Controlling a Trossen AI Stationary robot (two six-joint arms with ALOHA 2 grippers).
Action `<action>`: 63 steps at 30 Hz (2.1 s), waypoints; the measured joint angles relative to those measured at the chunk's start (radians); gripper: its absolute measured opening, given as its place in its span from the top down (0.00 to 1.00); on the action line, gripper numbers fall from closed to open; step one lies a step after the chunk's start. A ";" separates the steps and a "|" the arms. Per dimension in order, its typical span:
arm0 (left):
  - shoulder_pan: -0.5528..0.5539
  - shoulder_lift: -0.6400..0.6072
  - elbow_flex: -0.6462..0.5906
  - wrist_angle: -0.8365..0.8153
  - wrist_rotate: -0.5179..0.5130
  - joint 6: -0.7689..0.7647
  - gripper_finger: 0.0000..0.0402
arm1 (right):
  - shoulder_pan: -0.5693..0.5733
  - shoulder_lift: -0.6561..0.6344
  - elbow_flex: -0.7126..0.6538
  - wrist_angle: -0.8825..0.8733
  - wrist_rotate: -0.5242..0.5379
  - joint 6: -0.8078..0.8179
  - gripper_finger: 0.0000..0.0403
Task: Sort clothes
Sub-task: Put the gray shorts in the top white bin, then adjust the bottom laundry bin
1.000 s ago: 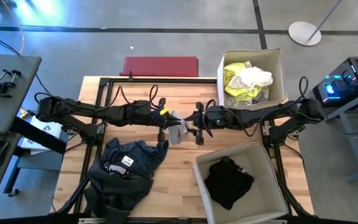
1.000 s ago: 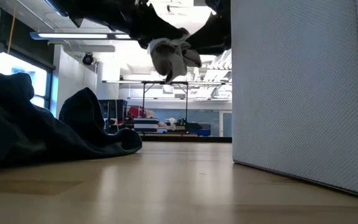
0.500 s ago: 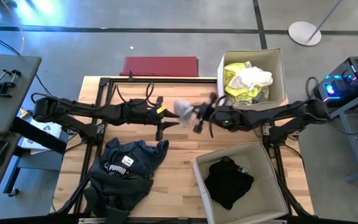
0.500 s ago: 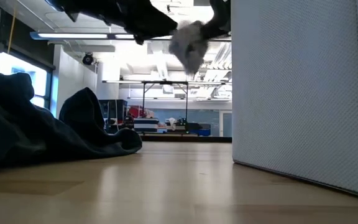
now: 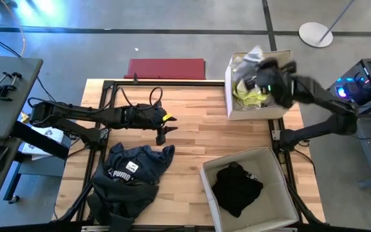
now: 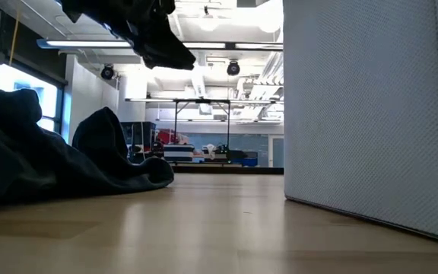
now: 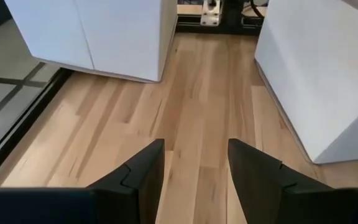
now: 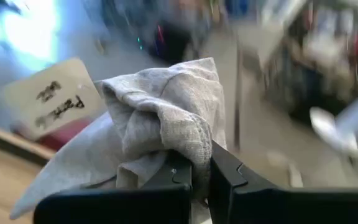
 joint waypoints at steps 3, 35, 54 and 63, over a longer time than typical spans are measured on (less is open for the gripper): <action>0.000 0.000 0.000 0.000 0.000 0.000 0.59 | -0.198 0.025 0.017 -0.155 -0.163 0.060 0.99; -0.001 0.000 0.000 -0.066 -0.002 0.002 0.59 | -0.573 0.243 -0.283 -0.226 -0.550 -0.110 0.62; -0.150 0.000 0.000 -0.029 0.000 0.100 0.59 | 0.266 -0.082 -0.119 -0.289 -0.806 0.047 0.56; -0.204 0.000 0.000 0.021 0.000 0.142 0.59 | 0.663 0.080 -0.177 0.002 -0.799 -0.022 0.56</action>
